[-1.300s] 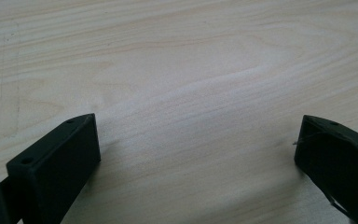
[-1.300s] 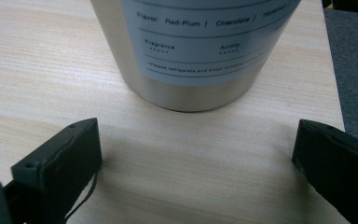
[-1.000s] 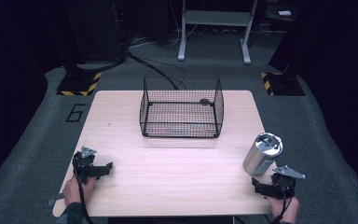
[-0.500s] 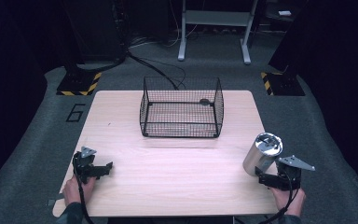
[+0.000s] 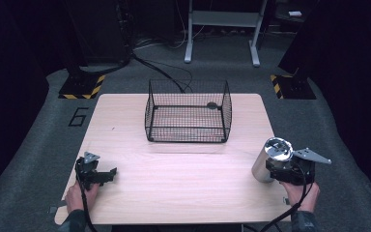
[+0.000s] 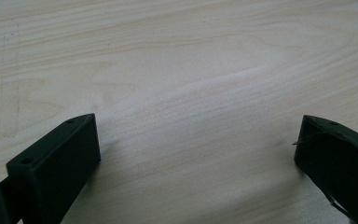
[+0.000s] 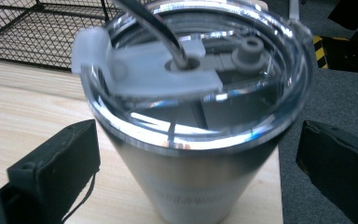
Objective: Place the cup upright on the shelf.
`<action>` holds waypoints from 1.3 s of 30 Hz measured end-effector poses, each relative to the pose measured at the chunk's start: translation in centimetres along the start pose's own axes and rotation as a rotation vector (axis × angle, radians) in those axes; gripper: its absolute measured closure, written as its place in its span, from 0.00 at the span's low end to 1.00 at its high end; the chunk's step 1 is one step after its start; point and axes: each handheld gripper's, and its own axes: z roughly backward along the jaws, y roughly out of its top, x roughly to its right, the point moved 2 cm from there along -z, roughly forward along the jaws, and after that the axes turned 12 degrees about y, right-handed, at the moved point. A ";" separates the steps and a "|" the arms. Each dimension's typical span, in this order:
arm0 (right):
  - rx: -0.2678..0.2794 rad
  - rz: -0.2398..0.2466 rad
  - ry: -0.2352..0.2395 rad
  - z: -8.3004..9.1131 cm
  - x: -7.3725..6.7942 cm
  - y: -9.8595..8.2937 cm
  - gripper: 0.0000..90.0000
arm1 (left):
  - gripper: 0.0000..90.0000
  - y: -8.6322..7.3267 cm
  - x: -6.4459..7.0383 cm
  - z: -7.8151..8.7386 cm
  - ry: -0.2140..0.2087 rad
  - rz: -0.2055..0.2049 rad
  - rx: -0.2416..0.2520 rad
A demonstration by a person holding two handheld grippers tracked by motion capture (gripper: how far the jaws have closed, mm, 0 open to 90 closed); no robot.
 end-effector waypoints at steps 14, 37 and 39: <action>-0.008 0.010 0.018 -1.3 0.3 1.4 0.00 | 0.00 0.0 0.0 0.0 0.000 0.000 0.000; -0.005 0.038 -0.001 -1.7 0.1 1.5 0.04 | 0.00 0.0 0.0 0.0 0.000 0.000 -0.001; -0.004 0.037 -0.002 -1.7 0.1 1.5 0.04 | 0.00 0.0 0.0 0.0 0.000 0.000 -0.001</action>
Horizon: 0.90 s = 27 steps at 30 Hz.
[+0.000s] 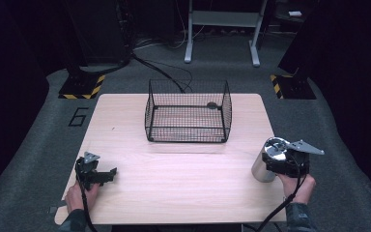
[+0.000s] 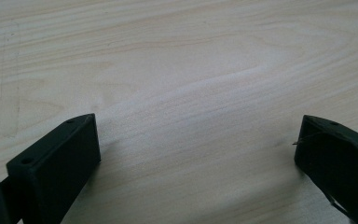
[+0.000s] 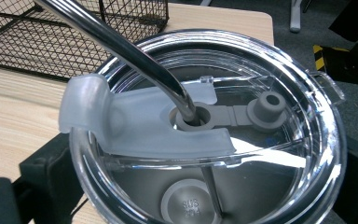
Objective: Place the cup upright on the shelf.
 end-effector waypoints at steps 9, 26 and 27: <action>-0.019 0.008 -0.010 0.1 0.0 0.2 0.04 | 0.00 0.0 0.1 0.0 0.011 0.011 0.005; -0.015 0.044 0.005 1.1 -1.2 2.6 0.04 | 0.00 0.0 0.2 0.0 0.009 0.016 -0.002; -0.015 0.055 0.008 1.1 -1.2 2.7 0.04 | 0.00 0.0 0.2 0.0 0.012 0.013 -0.001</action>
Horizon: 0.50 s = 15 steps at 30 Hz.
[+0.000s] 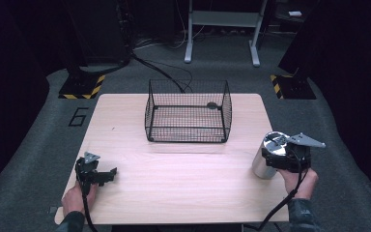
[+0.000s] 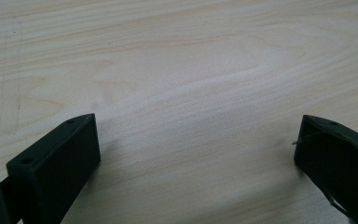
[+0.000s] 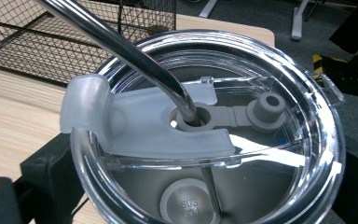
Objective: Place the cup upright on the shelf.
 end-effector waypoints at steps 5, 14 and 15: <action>0.001 0.006 0.014 0.0 -0.4 0.6 0.04 | 0.00 0.0 0.0 0.0 0.000 0.000 0.000; 0.002 0.023 0.043 0.2 -1.2 2.0 0.04 | 0.00 0.0 0.0 0.0 0.000 -0.001 0.000; 0.001 0.023 0.045 0.2 -1.3 2.1 0.04 | 0.00 0.0 0.0 0.0 0.000 -0.001 0.000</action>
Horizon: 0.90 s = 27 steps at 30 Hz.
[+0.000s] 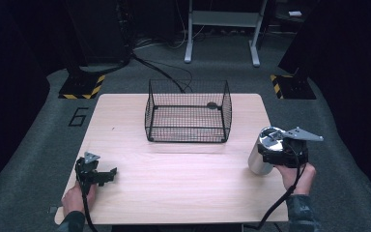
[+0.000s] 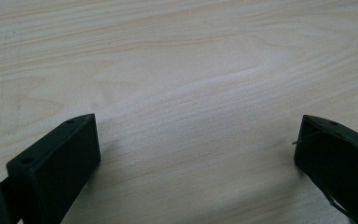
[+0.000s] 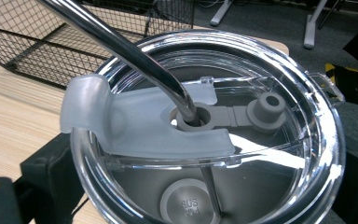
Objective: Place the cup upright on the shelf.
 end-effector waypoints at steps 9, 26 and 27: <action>0.005 0.023 0.029 -0.1 -0.9 1.9 0.04 | 0.00 0.0 0.0 0.0 -0.001 -0.001 0.000; 0.007 0.074 0.101 -1.0 -3.2 5.6 0.04 | 0.00 0.0 0.0 0.0 -0.002 -0.001 0.000; 0.006 0.076 0.107 -1.1 -3.4 5.8 0.04 | 0.00 0.0 0.0 0.0 -0.001 -0.001 0.000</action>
